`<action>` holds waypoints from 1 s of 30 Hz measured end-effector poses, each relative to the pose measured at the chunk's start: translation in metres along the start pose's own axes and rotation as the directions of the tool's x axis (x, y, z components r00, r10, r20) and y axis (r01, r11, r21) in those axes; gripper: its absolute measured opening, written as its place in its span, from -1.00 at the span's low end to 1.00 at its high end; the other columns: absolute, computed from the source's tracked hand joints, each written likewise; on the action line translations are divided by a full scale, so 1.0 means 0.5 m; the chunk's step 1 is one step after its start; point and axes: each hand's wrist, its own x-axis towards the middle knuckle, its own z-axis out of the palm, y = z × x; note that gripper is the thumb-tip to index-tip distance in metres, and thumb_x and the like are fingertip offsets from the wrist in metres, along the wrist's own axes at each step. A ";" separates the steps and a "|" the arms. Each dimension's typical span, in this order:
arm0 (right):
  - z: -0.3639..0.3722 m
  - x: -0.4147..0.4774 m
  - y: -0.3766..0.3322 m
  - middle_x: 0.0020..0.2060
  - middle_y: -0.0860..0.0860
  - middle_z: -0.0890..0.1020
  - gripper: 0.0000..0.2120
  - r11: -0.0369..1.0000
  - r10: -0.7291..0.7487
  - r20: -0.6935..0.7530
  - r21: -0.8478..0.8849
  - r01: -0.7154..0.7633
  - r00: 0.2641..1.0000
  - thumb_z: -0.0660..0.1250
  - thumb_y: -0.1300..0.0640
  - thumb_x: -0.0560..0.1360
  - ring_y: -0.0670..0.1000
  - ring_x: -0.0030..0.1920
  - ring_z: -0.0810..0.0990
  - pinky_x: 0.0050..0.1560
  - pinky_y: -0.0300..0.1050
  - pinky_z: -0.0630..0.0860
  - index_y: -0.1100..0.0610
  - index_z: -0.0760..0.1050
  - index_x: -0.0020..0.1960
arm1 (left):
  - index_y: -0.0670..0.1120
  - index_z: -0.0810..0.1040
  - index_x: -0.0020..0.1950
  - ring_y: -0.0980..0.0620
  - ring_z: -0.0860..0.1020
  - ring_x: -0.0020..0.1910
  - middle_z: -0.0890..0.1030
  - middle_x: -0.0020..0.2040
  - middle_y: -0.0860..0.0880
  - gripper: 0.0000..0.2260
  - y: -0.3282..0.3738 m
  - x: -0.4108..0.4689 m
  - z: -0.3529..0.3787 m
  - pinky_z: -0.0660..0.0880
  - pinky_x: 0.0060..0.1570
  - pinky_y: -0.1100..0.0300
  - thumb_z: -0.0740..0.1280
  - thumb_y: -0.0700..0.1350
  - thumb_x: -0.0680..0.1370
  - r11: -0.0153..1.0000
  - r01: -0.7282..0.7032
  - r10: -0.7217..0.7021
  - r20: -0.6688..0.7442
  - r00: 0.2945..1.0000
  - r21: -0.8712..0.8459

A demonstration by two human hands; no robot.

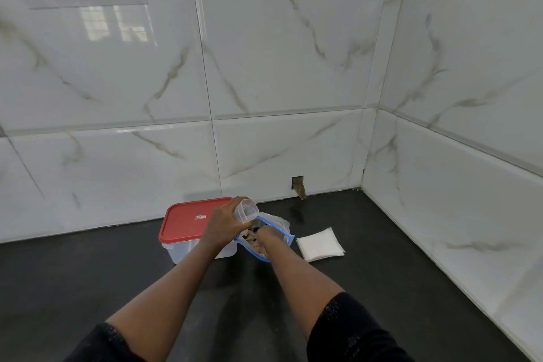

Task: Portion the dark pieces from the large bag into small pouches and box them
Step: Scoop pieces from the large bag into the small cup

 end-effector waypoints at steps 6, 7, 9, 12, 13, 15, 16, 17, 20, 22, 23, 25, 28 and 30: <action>0.014 0.000 0.002 0.17 0.11 0.52 -0.74 0.982 -0.020 0.023 0.191 0.015 1.000 0.10 0.13 0.62 -0.07 -0.18 0.54 -0.22 -0.35 0.57 0.16 0.39 0.27 | -0.08 0.56 0.12 0.01 0.60 -0.12 0.65 -0.03 0.01 -0.38 -0.005 -0.002 -0.002 0.51 -0.07 0.15 0.31 0.30 0.22 1.000 0.014 -0.014 0.006 1.000 0.007; 0.014 0.003 0.002 0.22 0.15 0.52 -0.69 0.981 -0.025 0.015 0.194 0.021 1.000 0.09 0.17 0.62 -0.08 -0.25 0.51 -0.30 -0.34 0.53 0.19 0.38 0.33 | -0.08 0.57 0.12 0.00 0.60 -0.12 0.65 -0.04 0.02 -0.38 -0.005 -0.002 -0.002 0.52 -0.08 0.15 0.32 0.29 0.22 1.000 0.013 -0.013 0.007 1.000 0.005; 0.009 -0.009 -0.002 0.24 0.14 0.54 -0.66 0.975 0.015 -0.022 0.223 -0.009 1.000 0.16 0.12 0.61 -0.01 -0.07 0.60 -0.04 -0.26 0.58 0.23 0.40 0.33 | -0.08 0.57 0.11 0.03 0.59 -0.14 0.63 -0.06 0.06 -0.39 -0.001 -0.003 0.000 0.50 -0.11 0.26 0.31 0.30 0.22 1.000 0.016 -0.016 0.013 1.000 -0.001; 0.004 -0.009 -0.003 0.22 0.11 0.55 -0.61 0.992 0.041 -0.052 0.122 -0.034 0.998 0.22 0.02 0.57 0.00 0.17 0.55 0.21 -0.22 0.47 0.21 0.41 0.32 | -0.09 0.56 0.12 0.07 0.57 -0.16 0.61 -0.08 0.09 -0.38 0.009 -0.004 0.004 0.37 -0.17 0.47 0.29 0.29 0.22 1.000 0.018 -0.018 0.012 1.000 0.002; 0.001 -0.012 -0.004 0.24 0.10 0.53 -0.61 0.998 0.019 -0.065 0.066 -0.015 0.998 0.21 0.02 0.58 0.00 0.21 0.53 0.25 -0.22 0.45 0.20 0.39 0.34 | -0.09 0.56 0.11 0.07 0.57 -0.17 0.62 -0.08 0.07 -0.39 0.012 -0.005 0.007 0.35 -0.19 0.49 0.28 0.27 0.22 1.000 0.016 -0.016 0.015 1.000 0.007; -0.004 -0.019 -0.004 0.28 0.07 0.50 -0.63 0.997 -0.041 -0.061 -0.068 0.037 0.997 0.17 0.04 0.60 0.01 0.28 0.48 0.33 -0.17 0.41 0.15 0.38 0.35 | -0.09 0.56 0.12 0.06 0.56 -0.17 0.64 -0.06 0.02 -0.44 0.012 -0.005 0.012 0.34 -0.21 0.50 0.32 0.22 0.25 0.999 0.016 -0.017 0.020 1.000 0.038; -0.008 -0.021 -0.001 0.25 0.06 0.50 -0.68 0.991 -0.063 -0.049 -0.123 0.057 0.997 0.16 0.04 0.60 0.00 0.26 0.49 0.34 -0.17 0.40 0.11 0.39 0.32 | -0.10 0.56 0.12 0.05 0.56 -0.16 0.65 -0.04 -0.01 -0.48 0.013 -0.004 0.015 0.35 -0.21 0.48 0.34 0.17 0.27 0.998 0.015 -0.016 0.019 1.000 0.057; -0.010 -0.025 0.001 0.18 0.05 0.50 -0.77 0.983 -0.082 -0.046 -0.166 0.074 0.996 0.15 0.04 0.61 -0.03 0.17 0.50 0.29 -0.19 0.40 0.05 0.40 0.22 | -0.10 0.56 0.12 0.03 0.57 -0.15 0.65 -0.04 -0.02 -0.49 0.014 -0.004 0.017 0.38 -0.19 0.42 0.35 0.15 0.27 0.998 0.016 -0.017 0.013 1.000 0.065; -0.012 -0.031 0.005 0.08 0.10 0.45 -0.89 0.978 -0.125 -0.065 -0.176 0.112 0.990 0.12 0.10 0.62 -0.05 -0.04 0.48 0.11 -0.19 0.38 0.05 0.42 0.03 | -0.08 0.56 0.11 0.01 0.58 -0.13 0.64 -0.06 0.01 -0.41 0.023 -0.007 0.021 0.47 -0.11 0.21 0.28 0.25 0.22 0.999 0.027 -0.027 0.008 1.000 0.019; -0.013 -0.027 0.011 0.21 0.10 0.50 -0.79 0.986 -0.143 -0.124 -0.109 0.129 0.982 0.11 0.13 0.62 0.00 0.12 0.51 0.20 -0.18 0.40 0.10 0.43 0.21 | -0.08 0.56 0.11 0.00 0.58 -0.13 0.64 -0.06 0.00 -0.38 0.025 -0.010 0.023 0.48 -0.09 0.16 0.26 0.27 0.21 1.000 0.027 -0.027 0.012 1.000 0.014; -0.015 -0.029 0.013 0.20 0.09 0.52 -0.82 0.988 -0.139 -0.140 -0.079 0.129 0.980 0.13 0.13 0.62 0.00 0.09 0.51 0.19 -0.18 0.42 0.07 0.41 0.19 | -0.09 0.56 0.12 -0.01 0.58 -0.12 0.64 -0.05 -0.01 -0.39 0.024 -0.011 0.025 0.48 -0.08 0.16 0.28 0.26 0.21 1.000 0.027 -0.027 0.012 1.000 0.013; -0.015 -0.035 0.012 -0.03 0.06 0.52 -0.90 0.991 -0.117 -0.121 0.053 0.124 0.986 0.13 0.13 0.62 -0.05 -0.16 0.46 -0.01 -0.20 0.44 0.06 0.36 -0.07 | -0.10 0.56 0.14 -0.02 0.58 -0.10 0.64 -0.03 -0.02 -0.46 0.023 -0.014 0.027 0.45 -0.09 0.18 0.35 0.17 0.25 0.999 0.044 -0.044 0.015 0.999 0.017; -0.027 -0.047 0.012 -0.08 0.09 0.48 -0.80 0.909 0.002 -0.098 0.414 0.039 0.995 0.07 0.17 0.64 -0.03 -0.31 0.43 -0.28 -0.21 0.44 0.13 0.35 -0.15 | -0.09 0.55 0.14 -0.01 0.56 -0.09 0.63 -0.03 -0.02 -0.57 0.031 -0.015 0.035 0.38 -0.11 0.25 0.45 0.01 0.31 0.995 0.099 -0.099 0.014 0.995 -0.011; -0.034 -0.054 0.017 -0.04 0.16 0.53 -0.79 0.825 0.027 -0.102 0.563 0.035 0.994 0.02 0.20 0.64 0.12 -0.11 0.57 -0.11 -0.05 0.58 0.18 0.42 -0.01 | -0.07 0.53 0.16 -0.02 0.56 -0.05 0.61 -0.02 -0.01 -0.62 0.041 -0.013 0.042 0.37 -0.10 0.25 0.47 -0.11 0.37 0.991 0.127 -0.127 0.011 0.992 -0.036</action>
